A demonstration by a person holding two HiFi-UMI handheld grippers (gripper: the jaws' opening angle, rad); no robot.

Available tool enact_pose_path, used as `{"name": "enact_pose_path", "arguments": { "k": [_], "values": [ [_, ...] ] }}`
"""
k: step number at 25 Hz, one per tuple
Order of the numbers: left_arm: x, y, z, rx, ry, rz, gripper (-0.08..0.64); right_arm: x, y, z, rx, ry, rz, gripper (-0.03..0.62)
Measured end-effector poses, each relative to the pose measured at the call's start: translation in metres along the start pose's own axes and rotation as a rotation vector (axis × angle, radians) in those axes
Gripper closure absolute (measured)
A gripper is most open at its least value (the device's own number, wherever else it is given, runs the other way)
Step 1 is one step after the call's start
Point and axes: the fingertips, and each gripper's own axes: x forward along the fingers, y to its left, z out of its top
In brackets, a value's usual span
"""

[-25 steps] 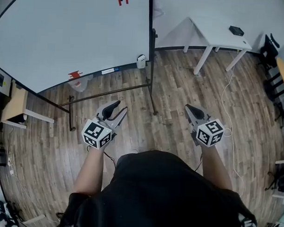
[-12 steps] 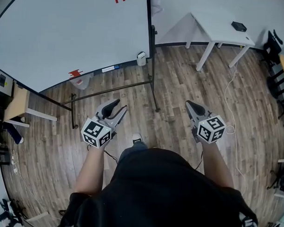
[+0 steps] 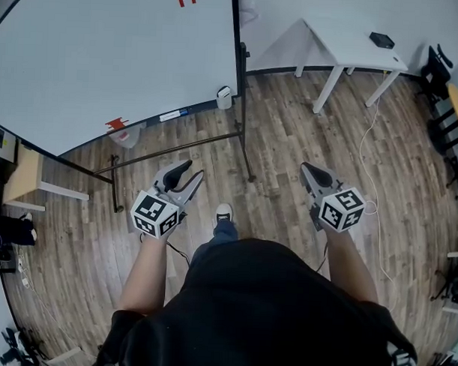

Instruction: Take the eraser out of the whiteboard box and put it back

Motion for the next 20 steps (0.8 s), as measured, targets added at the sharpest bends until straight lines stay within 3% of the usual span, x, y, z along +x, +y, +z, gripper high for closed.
{"name": "enact_pose_path", "arguments": {
  "k": [20],
  "values": [
    [0.054, 0.079, -0.009, -0.035, 0.027, -0.039, 0.397, 0.086, -0.03, 0.006, 0.022, 0.05, -0.034, 0.598]
  ]
}}
